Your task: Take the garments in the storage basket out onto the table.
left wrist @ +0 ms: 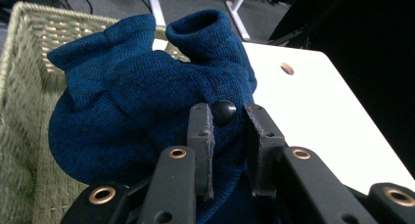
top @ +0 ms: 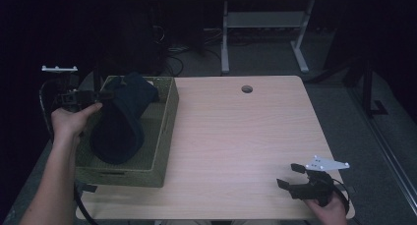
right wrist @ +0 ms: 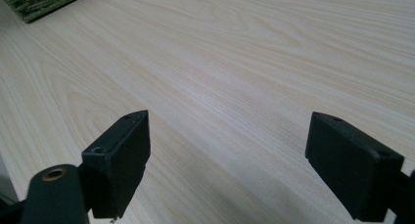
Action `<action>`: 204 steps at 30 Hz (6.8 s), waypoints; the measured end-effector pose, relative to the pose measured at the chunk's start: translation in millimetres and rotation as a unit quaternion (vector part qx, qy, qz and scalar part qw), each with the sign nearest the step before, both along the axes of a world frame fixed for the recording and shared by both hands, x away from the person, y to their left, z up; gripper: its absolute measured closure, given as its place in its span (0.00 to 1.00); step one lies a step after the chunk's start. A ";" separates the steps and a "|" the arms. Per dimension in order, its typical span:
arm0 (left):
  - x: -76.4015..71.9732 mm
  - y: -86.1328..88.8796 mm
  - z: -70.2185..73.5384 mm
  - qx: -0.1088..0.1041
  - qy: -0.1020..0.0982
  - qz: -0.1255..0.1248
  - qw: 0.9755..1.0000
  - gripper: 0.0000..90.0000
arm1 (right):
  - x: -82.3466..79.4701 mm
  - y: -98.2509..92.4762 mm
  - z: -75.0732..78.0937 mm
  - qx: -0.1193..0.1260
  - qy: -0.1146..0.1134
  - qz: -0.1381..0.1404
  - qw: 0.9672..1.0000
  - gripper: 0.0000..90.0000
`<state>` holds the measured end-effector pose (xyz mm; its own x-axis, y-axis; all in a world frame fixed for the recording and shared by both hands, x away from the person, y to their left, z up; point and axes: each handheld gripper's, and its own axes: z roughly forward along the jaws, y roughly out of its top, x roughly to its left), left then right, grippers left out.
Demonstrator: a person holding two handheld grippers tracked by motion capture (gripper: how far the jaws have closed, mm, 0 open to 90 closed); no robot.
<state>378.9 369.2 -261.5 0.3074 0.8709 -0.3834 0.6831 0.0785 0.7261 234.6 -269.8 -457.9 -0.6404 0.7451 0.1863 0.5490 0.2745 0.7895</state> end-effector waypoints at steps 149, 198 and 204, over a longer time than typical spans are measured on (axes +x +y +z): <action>14.8 -318.0 -163.4 0.009 0.134 -0.220 0.966 0.78 | -2.0 -4.7 7.0 0.020 -0.012 0.007 1.000 0.18; -9.7 -272.0 -188.1 0.053 0.158 -0.196 0.966 0.76 | 42.0 94.9 -8.6 -0.012 0.115 0.144 0.983 0.94; -24.0 -272.7 -187.7 0.063 0.157 -0.225 0.959 0.76 | 40.5 79.6 -8.3 -0.023 0.123 0.146 0.981 0.94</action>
